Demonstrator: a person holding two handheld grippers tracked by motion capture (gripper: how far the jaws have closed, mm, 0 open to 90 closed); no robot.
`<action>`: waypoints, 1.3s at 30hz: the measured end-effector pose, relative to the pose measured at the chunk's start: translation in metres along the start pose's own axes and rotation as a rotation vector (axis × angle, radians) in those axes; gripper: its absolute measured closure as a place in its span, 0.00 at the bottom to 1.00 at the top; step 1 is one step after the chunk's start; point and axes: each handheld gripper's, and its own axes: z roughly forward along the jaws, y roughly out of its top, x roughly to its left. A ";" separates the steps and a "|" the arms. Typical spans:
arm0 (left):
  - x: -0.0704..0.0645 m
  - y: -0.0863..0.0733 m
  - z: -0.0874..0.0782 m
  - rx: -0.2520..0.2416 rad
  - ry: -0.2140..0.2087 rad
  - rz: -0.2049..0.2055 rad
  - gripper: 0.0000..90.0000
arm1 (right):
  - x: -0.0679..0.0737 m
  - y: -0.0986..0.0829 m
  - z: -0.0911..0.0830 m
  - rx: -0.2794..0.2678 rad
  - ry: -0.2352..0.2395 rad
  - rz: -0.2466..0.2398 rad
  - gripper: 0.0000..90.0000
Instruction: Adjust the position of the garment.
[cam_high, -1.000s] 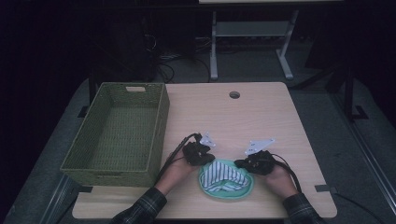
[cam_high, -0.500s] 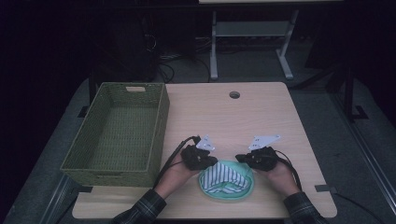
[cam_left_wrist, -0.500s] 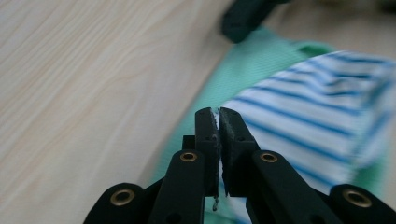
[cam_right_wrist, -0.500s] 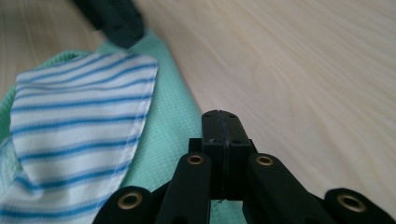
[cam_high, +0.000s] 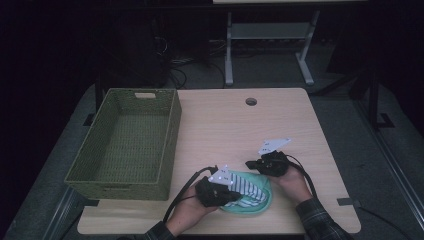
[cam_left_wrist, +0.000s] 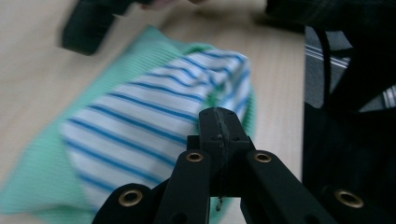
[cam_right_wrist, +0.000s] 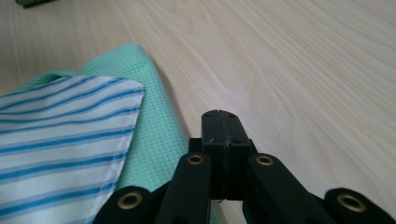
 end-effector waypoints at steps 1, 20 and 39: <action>-0.003 -0.001 0.003 0.007 -0.010 0.003 1.00 | 0.000 0.000 0.002 0.003 0.004 0.006 1.00; -0.016 -0.010 0.032 0.120 -0.035 0.048 1.00 | 0.004 -0.003 0.014 0.064 0.023 -0.006 1.00; 0.011 -0.016 0.022 0.154 0.061 0.019 1.00 | -0.005 -0.013 0.004 0.080 -0.005 0.009 1.00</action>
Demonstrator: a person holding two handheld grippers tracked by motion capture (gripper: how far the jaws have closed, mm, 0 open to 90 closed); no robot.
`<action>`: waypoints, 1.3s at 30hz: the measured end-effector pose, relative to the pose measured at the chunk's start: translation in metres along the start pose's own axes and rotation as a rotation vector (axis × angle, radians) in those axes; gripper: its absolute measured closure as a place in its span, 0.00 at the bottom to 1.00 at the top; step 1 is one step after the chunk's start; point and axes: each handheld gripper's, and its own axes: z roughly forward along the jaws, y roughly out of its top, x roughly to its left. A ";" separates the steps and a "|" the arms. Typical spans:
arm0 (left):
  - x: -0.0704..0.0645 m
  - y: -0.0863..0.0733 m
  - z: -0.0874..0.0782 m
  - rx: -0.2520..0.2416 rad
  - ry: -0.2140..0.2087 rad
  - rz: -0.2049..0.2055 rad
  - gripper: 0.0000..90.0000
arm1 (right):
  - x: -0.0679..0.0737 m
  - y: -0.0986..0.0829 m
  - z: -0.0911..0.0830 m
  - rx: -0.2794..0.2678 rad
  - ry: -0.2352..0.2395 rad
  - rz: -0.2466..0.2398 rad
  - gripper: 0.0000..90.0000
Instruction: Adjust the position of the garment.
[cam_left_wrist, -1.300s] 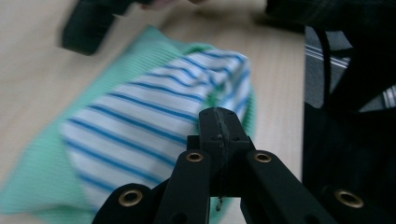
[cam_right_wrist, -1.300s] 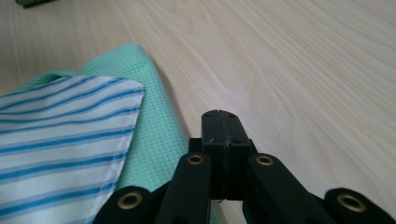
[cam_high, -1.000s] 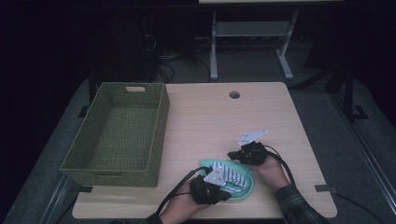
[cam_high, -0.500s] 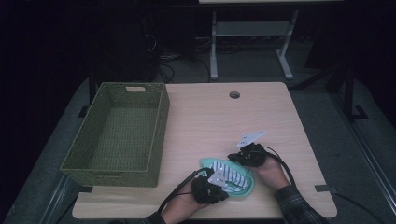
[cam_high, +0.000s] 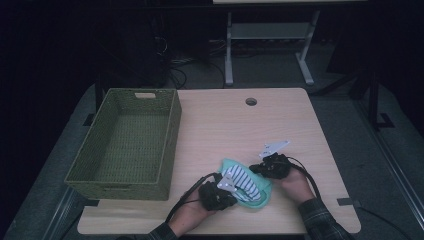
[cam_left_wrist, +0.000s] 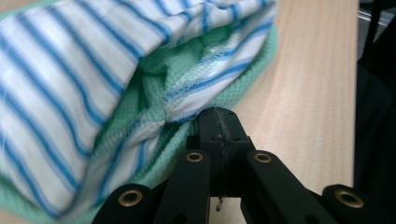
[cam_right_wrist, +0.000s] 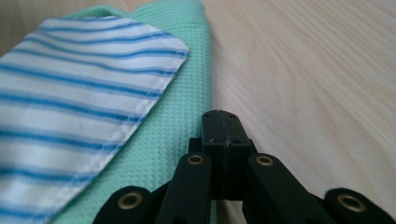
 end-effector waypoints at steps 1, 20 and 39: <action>0.002 0.000 -0.001 0.000 0.000 -0.006 1.00 | -0.001 -0.001 -0.001 0.001 0.001 0.001 1.00; 0.033 -0.002 -0.009 -0.011 0.073 -0.061 1.00 | 0.002 -0.016 -0.015 0.017 0.001 0.014 1.00; 0.053 0.010 -0.005 -0.024 0.113 -0.030 0.99 | 0.018 -0.030 -0.035 0.003 0.011 0.022 1.00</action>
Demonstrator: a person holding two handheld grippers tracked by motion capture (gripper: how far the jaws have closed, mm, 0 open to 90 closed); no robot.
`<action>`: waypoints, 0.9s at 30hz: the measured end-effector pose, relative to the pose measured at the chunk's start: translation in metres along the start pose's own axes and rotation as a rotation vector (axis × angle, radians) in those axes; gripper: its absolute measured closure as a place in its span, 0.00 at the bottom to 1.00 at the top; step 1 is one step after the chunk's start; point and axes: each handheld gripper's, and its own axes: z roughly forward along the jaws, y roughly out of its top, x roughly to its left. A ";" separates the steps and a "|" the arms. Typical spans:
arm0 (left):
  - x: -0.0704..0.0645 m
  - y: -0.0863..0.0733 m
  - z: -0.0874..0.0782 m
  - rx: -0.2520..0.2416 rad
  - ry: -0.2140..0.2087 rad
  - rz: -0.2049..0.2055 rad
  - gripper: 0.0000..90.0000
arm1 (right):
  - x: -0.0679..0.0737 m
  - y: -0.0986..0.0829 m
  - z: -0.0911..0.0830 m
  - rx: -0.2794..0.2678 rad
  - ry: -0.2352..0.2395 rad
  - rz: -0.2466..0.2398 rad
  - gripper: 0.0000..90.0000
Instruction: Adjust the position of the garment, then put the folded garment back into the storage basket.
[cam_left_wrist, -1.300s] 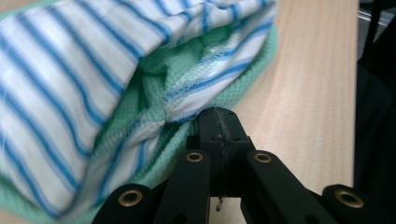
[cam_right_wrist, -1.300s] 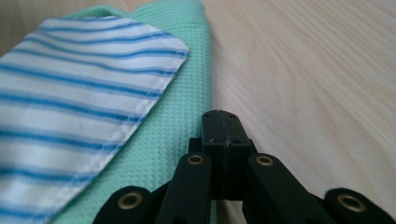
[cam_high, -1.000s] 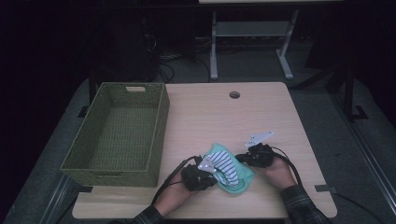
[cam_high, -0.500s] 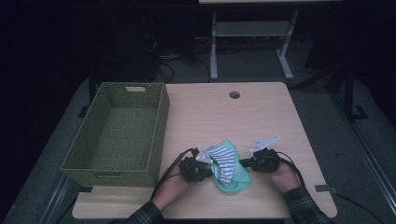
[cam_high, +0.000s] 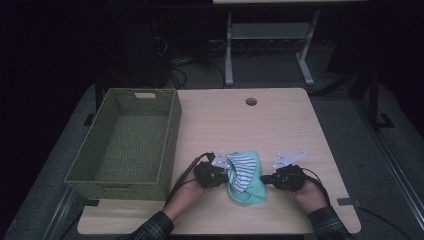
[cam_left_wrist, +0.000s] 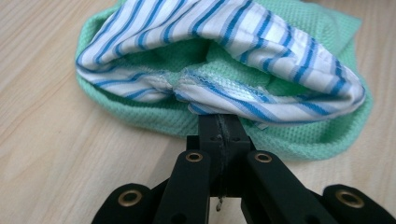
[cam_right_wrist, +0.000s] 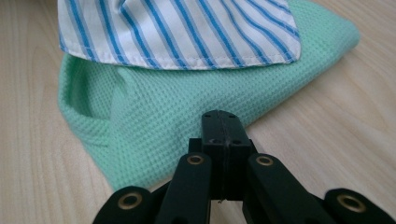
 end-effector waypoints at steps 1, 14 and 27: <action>0.000 0.000 0.000 0.000 0.000 0.000 0.99 | 0.000 -0.001 -0.001 -0.005 -0.004 0.005 1.00; 0.014 0.007 -0.027 -0.025 0.015 -0.027 0.74 | -0.009 -0.020 -0.022 -0.087 -0.105 0.074 0.59; 0.023 0.035 -0.033 -0.009 -0.012 0.018 0.55 | -0.022 -0.043 -0.023 -0.061 -0.205 0.144 0.21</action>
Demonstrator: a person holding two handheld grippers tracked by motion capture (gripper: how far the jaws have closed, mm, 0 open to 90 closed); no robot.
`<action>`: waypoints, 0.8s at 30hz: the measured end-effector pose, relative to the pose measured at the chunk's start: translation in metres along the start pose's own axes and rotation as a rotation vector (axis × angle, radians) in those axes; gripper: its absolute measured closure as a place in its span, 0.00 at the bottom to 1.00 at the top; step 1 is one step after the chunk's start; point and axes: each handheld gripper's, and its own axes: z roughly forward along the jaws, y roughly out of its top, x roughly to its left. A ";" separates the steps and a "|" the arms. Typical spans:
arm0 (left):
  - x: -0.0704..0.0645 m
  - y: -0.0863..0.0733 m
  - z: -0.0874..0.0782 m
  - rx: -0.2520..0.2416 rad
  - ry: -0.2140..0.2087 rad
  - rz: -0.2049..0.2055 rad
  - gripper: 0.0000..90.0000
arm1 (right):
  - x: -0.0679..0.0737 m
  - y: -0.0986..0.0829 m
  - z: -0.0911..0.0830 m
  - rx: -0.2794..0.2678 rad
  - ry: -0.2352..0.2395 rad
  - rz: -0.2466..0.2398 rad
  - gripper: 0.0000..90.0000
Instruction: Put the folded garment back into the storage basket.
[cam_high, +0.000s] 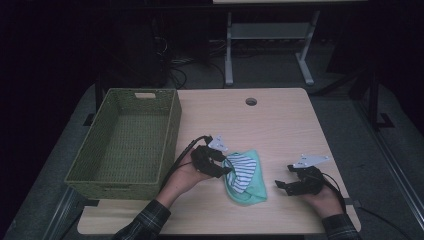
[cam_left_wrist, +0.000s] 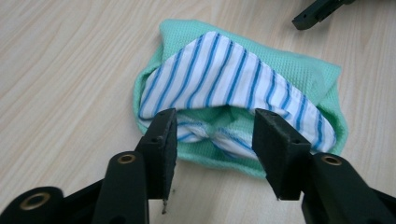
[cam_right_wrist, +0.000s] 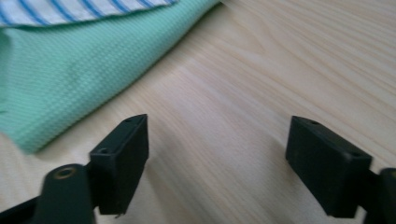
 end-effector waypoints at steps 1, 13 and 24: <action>0.001 0.001 0.001 0.006 -0.003 0.007 0.54 | -0.001 0.000 0.001 0.005 -0.008 -0.002 0.21; 0.005 0.003 0.023 0.096 -0.066 0.028 0.51 | 0.000 -0.003 0.004 -0.022 -0.021 -0.008 0.15; -0.002 0.004 0.042 0.174 -0.073 0.095 0.46 | 0.000 -0.003 0.004 -0.022 -0.022 -0.007 0.15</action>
